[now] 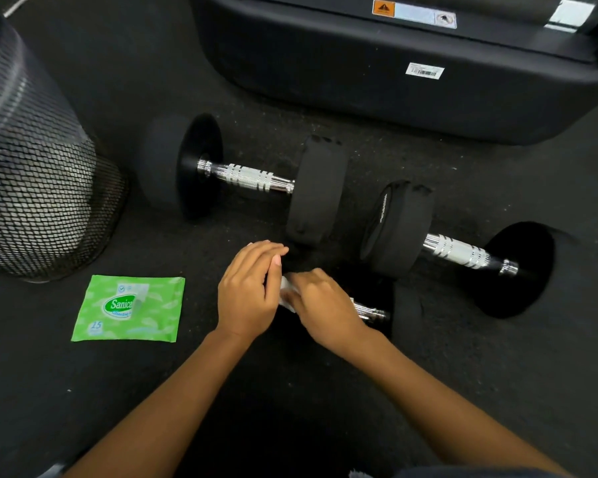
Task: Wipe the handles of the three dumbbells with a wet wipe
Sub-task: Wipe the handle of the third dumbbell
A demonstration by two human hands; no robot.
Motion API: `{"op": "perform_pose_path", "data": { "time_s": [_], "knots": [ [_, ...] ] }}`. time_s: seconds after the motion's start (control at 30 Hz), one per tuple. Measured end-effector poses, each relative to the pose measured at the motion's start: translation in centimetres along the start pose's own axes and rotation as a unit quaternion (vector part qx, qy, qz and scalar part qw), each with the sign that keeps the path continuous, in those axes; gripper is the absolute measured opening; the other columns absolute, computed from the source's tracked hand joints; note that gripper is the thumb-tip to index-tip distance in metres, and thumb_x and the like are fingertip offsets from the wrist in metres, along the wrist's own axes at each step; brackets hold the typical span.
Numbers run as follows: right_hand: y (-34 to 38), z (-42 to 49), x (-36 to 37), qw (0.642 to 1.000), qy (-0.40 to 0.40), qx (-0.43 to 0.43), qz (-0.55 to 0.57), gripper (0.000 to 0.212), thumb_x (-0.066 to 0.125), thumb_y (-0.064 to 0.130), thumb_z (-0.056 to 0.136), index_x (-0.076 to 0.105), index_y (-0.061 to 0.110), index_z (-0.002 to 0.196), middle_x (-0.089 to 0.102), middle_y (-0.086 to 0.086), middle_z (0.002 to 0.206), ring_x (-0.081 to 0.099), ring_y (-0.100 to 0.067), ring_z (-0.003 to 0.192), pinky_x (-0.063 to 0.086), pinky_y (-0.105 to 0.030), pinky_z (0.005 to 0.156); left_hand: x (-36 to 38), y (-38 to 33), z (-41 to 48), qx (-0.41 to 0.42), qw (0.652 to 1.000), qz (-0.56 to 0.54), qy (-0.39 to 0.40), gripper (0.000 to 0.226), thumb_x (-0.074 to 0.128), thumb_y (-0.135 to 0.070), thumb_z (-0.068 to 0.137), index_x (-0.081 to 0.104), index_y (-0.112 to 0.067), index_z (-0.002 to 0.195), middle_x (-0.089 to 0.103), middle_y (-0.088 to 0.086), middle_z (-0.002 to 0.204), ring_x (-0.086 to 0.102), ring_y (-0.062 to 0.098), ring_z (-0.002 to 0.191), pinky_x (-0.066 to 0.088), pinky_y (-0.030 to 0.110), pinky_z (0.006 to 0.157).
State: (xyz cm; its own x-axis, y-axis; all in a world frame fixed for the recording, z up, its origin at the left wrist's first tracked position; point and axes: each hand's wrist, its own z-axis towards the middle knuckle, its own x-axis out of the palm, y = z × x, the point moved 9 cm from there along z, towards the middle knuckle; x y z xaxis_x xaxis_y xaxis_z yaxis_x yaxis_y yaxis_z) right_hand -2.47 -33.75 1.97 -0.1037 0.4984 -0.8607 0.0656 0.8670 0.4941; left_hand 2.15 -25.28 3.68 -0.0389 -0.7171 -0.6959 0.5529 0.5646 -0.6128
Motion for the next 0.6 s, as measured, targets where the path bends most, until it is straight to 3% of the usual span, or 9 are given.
{"op": "perform_pose_path", "data": {
  "time_s": [0.07,0.17,0.23,0.4,0.5,0.6],
  "knots": [
    [0.3,-0.7,-0.1,0.998,-0.017,-0.035,-0.041,0.031,0.062,0.017,0.087,0.059,0.008,0.117,0.065,-0.008,0.109,0.055,-0.023,0.1,0.045,-0.033,0.089,0.0,0.0,0.0,0.0,1.0,-0.002,0.001,0.036,0.036,-0.021,0.096,0.068,-0.009,0.106,0.068,0.003,0.108,0.054,0.011,0.11,0.04,0.032,0.1],
    [-1.4,-2.4,-1.2,0.996,-0.062,-0.021,-0.063,0.045,0.074,0.016,0.075,0.062,0.008,0.117,0.064,-0.007,0.107,0.057,-0.024,0.097,0.052,-0.037,0.082,-0.1,-0.1,0.0,0.001,1.0,-0.001,-0.002,0.035,0.037,-0.02,0.095,0.068,-0.009,0.106,0.068,0.002,0.108,0.055,0.011,0.11,0.039,0.029,0.102],
    [-2.0,-2.9,-1.8,0.996,-0.075,-0.002,-0.057,0.042,0.07,0.022,0.08,0.061,0.01,0.12,0.058,-0.007,0.105,0.054,-0.023,0.095,0.052,-0.035,0.079,-0.1,-0.1,0.0,-0.002,1.0,0.001,-0.002,0.035,0.037,-0.02,0.095,0.068,-0.009,0.106,0.068,0.002,0.108,0.055,0.011,0.11,0.038,0.027,0.102],
    [-1.0,-0.2,-0.4,1.0,-0.011,0.011,0.007,0.037,0.046,0.03,0.096,0.052,0.015,0.128,0.048,-0.005,0.116,0.041,-0.018,0.108,0.038,-0.029,0.09,0.0,-0.1,0.0,0.001,1.0,0.001,0.0,0.036,0.037,-0.02,0.095,0.068,-0.008,0.106,0.068,0.003,0.108,0.053,0.011,0.111,0.04,0.031,0.1],
    [-0.3,0.1,0.1,1.0,-0.008,0.003,0.029,0.035,0.051,0.023,0.094,0.052,0.013,0.128,0.049,-0.006,0.116,0.043,-0.019,0.107,0.043,-0.031,0.088,0.0,-0.1,0.0,0.003,1.0,0.002,0.0,0.036,0.037,-0.021,0.095,0.068,-0.008,0.106,0.068,0.003,0.108,0.053,0.01,0.111,0.041,0.031,0.099],
    [0.1,-1.7,-0.3,0.998,-0.047,-0.042,-0.025,0.043,0.071,0.008,0.077,0.057,0.008,0.118,0.055,-0.009,0.106,0.053,-0.022,0.093,0.051,-0.03,0.075,0.0,-0.1,0.0,0.001,1.0,-0.001,0.002,0.036,0.036,-0.021,0.095,0.068,-0.009,0.107,0.068,0.003,0.108,0.052,0.009,0.111,0.04,0.031,0.1]
  ]
}}
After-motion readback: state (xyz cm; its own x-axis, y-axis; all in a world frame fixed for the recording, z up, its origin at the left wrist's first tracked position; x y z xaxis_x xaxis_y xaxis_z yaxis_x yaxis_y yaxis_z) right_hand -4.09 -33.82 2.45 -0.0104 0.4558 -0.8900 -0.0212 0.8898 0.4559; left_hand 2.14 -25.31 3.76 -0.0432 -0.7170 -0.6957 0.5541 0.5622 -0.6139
